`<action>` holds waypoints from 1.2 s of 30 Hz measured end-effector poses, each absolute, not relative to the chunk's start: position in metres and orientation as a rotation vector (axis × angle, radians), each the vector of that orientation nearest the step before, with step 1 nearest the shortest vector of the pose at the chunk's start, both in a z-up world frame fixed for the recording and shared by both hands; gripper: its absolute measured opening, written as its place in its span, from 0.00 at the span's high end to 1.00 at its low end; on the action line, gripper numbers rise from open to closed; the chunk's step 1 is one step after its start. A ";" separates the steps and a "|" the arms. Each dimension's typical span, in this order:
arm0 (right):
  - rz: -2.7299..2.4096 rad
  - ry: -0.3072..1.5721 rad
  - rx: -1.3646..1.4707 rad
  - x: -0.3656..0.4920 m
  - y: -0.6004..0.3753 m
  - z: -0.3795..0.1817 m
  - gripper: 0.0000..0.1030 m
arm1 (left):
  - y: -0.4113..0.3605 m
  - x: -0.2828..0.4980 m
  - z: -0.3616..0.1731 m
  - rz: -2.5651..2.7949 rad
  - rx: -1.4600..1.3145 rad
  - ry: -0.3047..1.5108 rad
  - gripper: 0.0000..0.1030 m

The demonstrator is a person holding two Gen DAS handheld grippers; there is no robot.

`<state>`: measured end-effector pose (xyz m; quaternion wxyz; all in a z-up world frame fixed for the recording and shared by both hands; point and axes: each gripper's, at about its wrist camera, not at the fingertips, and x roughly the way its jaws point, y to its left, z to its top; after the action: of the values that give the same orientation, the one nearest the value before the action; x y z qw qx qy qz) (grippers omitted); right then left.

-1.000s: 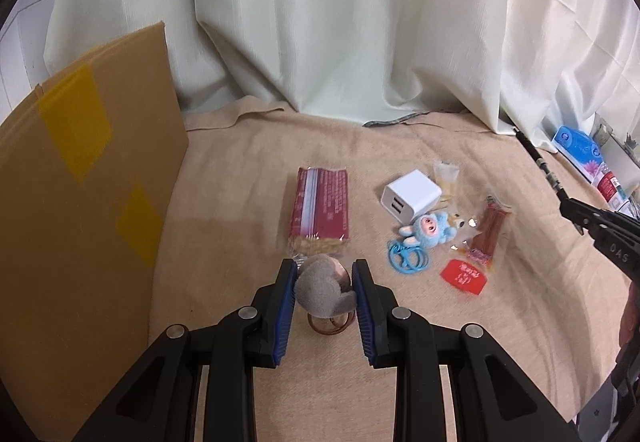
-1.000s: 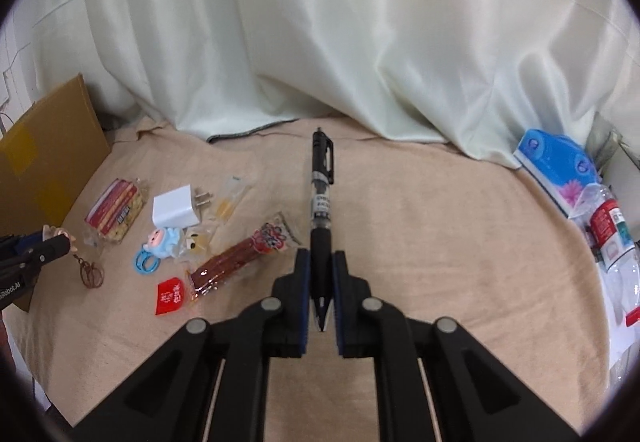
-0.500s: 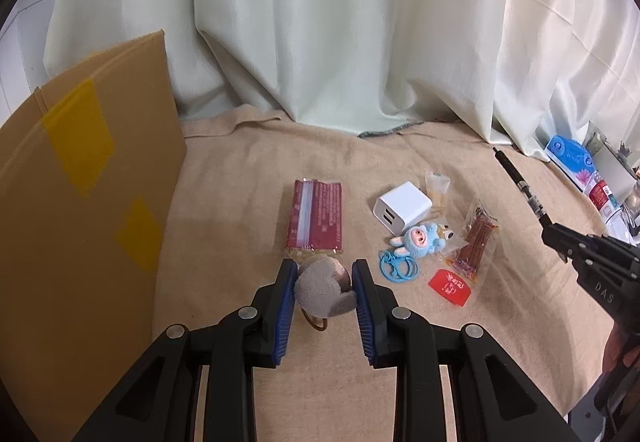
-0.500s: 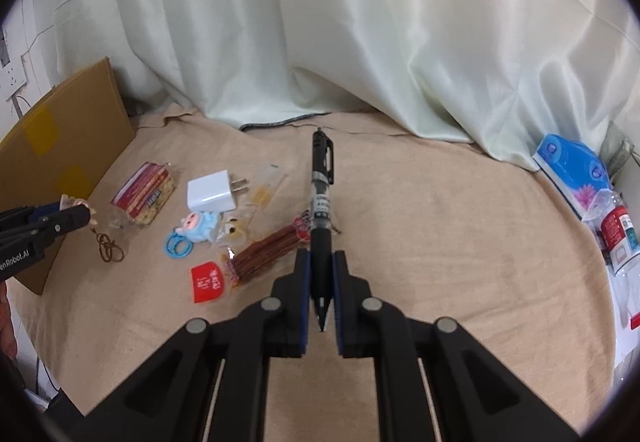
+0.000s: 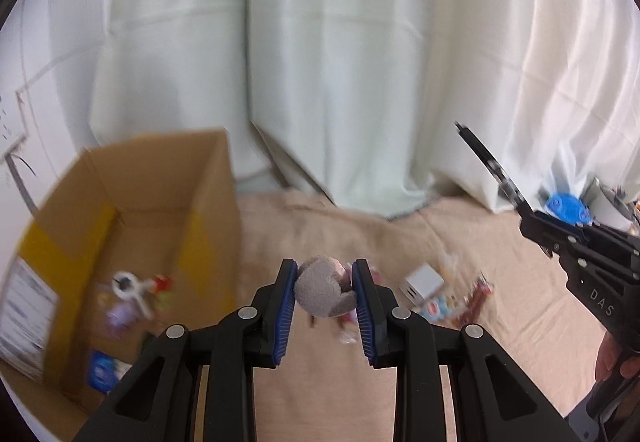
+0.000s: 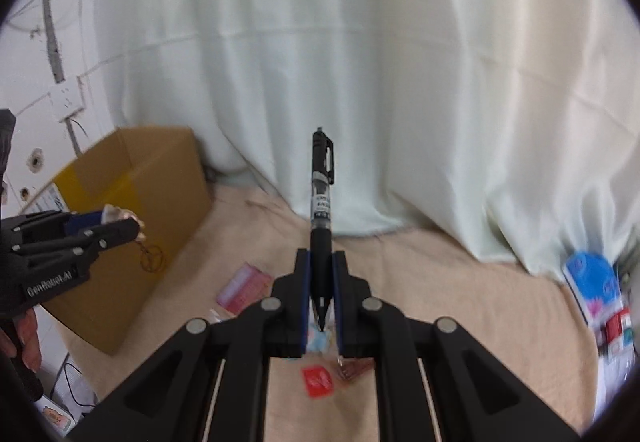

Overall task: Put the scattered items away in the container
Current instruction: 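Carry the brown doll and black pen toward the cardboard box with both tools, then open both tools to drop the brown doll and pen into the box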

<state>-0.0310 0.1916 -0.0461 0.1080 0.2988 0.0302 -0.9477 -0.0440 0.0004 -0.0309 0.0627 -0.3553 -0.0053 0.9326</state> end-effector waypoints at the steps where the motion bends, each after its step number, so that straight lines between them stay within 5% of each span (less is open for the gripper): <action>1: -2.773 0.094 0.849 -0.033 0.181 -0.036 0.88 | -0.006 -0.044 -0.023 2.832 -1.062 -0.011 0.72; 13: -2.609 0.172 0.651 -0.051 0.069 0.036 0.88 | -0.111 -0.033 0.058 3.073 -0.930 0.044 0.72; 36: -2.354 0.221 0.870 -0.081 -0.072 -0.042 0.88 | -0.201 -0.020 -0.030 3.098 -1.180 -0.098 0.72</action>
<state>-0.0810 -0.0722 -0.0418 0.3062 0.3289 0.0833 -0.8894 -0.0201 -0.2012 -0.0298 -0.0873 -0.3546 -0.0296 0.9305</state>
